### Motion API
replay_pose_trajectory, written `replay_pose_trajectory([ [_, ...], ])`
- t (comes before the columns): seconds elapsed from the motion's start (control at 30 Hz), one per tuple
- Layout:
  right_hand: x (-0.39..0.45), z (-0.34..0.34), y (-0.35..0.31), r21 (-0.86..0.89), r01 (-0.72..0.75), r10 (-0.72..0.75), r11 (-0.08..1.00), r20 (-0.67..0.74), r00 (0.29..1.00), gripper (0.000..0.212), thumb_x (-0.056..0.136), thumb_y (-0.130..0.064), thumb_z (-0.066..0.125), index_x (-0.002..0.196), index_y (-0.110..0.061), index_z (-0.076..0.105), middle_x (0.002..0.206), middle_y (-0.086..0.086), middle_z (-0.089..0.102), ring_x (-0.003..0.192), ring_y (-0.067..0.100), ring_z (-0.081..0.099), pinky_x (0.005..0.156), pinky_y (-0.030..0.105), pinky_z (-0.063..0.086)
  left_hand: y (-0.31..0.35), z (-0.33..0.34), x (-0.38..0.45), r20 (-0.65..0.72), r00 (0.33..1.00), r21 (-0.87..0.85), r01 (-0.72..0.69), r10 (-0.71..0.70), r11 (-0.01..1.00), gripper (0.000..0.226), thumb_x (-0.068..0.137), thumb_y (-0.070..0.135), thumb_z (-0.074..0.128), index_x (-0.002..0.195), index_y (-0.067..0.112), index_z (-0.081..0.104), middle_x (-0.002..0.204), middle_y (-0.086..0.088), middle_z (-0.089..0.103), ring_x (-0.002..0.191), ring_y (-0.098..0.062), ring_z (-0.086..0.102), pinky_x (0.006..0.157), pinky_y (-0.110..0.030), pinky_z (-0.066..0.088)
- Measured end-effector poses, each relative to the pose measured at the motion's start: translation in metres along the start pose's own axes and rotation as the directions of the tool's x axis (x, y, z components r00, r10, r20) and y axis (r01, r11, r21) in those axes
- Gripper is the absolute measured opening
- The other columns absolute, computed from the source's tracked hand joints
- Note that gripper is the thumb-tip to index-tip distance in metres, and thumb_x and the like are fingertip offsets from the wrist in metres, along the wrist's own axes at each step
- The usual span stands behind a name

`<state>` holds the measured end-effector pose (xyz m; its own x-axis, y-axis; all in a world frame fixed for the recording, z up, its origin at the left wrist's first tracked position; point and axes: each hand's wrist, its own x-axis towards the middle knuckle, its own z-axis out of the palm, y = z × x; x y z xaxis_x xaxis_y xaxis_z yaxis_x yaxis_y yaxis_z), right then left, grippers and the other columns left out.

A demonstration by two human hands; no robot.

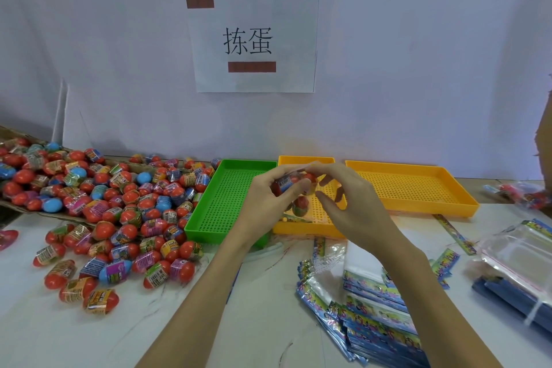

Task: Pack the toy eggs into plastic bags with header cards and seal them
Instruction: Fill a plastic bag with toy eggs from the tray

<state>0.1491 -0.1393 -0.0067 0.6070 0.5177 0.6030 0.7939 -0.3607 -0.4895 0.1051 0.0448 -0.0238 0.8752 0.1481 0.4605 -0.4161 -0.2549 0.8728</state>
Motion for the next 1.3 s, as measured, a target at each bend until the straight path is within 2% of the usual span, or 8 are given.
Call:
replay_pose_trajectory([
  [0.17, 0.001, 0.005, 0.001, -0.071, 0.014, -0.018, 0.997, -0.059, 0.998, 0.032, 0.091, -0.019, 0.078, 0.122, -0.018, 0.068, 0.112, -0.006, 0.06, 0.09, 0.011, 0.054, 0.074, 0.005, 0.037, 0.003, 0.005, -0.001, -0.004, 1.0, -0.052, 0.027, -0.027, 0.998, 0.024, 0.094, 0.025, 0.078, 0.117, 0.026, 0.076, 0.096, 0.003, 0.078, 0.072, -0.009, 0.068, 0.06, -0.02, 0.052],
  [0.33, 0.002, 0.005, 0.002, -0.076, 0.045, -0.057, 0.996, -0.157, 0.986, 0.014, 0.093, -0.011, 0.075, 0.106, -0.008, 0.074, 0.115, 0.0, 0.064, 0.091, 0.008, 0.056, 0.079, 0.007, 0.037, 0.006, 0.009, 0.001, -0.031, 0.998, -0.121, 0.053, -0.057, 0.991, 0.024, 0.094, 0.032, 0.077, 0.118, 0.031, 0.076, 0.109, 0.003, 0.079, 0.081, -0.04, 0.069, 0.064, -0.041, 0.056],
  [0.43, 0.002, 0.006, 0.0, -0.092, 0.055, -0.071, 0.994, -0.183, 0.981, 0.012, 0.094, -0.009, 0.074, 0.105, -0.006, 0.075, 0.112, -0.001, 0.065, 0.089, 0.008, 0.058, 0.082, 0.01, 0.039, 0.007, 0.009, 0.002, -0.049, 0.995, -0.157, 0.076, -0.085, 0.985, 0.024, 0.093, 0.032, 0.078, 0.116, 0.027, 0.076, 0.109, 0.002, 0.079, 0.093, -0.034, 0.074, 0.069, -0.036, 0.058],
  [0.73, 0.002, 0.003, 0.0, -0.106, 0.044, -0.053, 0.993, -0.087, 0.995, 0.023, 0.091, -0.019, 0.078, 0.112, -0.016, 0.069, 0.106, -0.007, 0.059, 0.087, 0.01, 0.055, 0.072, 0.009, 0.036, 0.006, 0.013, 0.003, -0.091, 0.991, -0.197, 0.077, -0.096, 0.977, 0.012, 0.092, 0.026, 0.08, 0.097, 0.02, 0.07, 0.097, -0.005, 0.078, 0.072, -0.022, 0.063, 0.054, -0.032, 0.05],
  [1.03, 0.0, 0.003, 0.001, -0.071, -0.007, -0.006, 0.997, -0.18, 0.984, 0.017, 0.099, -0.009, 0.066, 0.113, -0.017, 0.069, 0.102, -0.008, 0.064, 0.087, 0.001, 0.055, 0.087, 0.02, 0.042, 0.007, 0.008, 0.003, 0.031, 0.996, -0.195, 0.086, -0.082, 0.977, 0.03, 0.097, -0.005, 0.064, 0.122, 0.011, 0.068, 0.121, 0.001, 0.075, 0.113, -0.012, 0.068, 0.091, -0.026, 0.055],
  [1.13, 0.0, 0.003, 0.003, -0.117, 0.008, -0.031, 0.993, -0.196, 0.98, 0.023, 0.101, 0.0, 0.059, 0.114, -0.015, 0.069, 0.101, -0.013, 0.063, 0.089, 0.004, 0.054, 0.087, 0.028, 0.049, 0.005, 0.008, 0.004, 0.027, 0.997, -0.156, 0.075, -0.071, 0.985, 0.032, 0.096, -0.005, 0.066, 0.122, 0.014, 0.069, 0.122, 0.003, 0.074, 0.116, -0.014, 0.067, 0.101, -0.037, 0.053],
  [1.2, 0.0, 0.002, 0.002, -0.123, 0.019, -0.045, 0.992, -0.21, 0.977, 0.024, 0.1, 0.0, 0.061, 0.118, -0.014, 0.07, 0.105, -0.014, 0.063, 0.095, 0.004, 0.053, 0.091, 0.032, 0.048, 0.003, 0.007, 0.005, -0.021, 0.996, -0.18, 0.079, -0.085, 0.98, 0.029, 0.095, -0.005, 0.067, 0.119, 0.011, 0.069, 0.12, 0.0, 0.075, 0.119, -0.02, 0.067, 0.103, -0.045, 0.053],
  [1.3, 0.001, -0.001, -0.004, -0.049, -0.009, -0.008, 0.999, -0.34, 0.941, 0.025, 0.1, -0.005, 0.064, 0.123, -0.013, 0.068, 0.118, -0.006, 0.067, 0.102, 0.01, 0.061, 0.088, 0.021, 0.051, 0.002, 0.005, 0.007, -0.09, 0.982, -0.284, 0.132, -0.164, 0.95, 0.024, 0.096, -0.003, 0.066, 0.118, 0.006, 0.067, 0.118, -0.005, 0.076, 0.114, -0.026, 0.069, 0.09, -0.045, 0.058],
])
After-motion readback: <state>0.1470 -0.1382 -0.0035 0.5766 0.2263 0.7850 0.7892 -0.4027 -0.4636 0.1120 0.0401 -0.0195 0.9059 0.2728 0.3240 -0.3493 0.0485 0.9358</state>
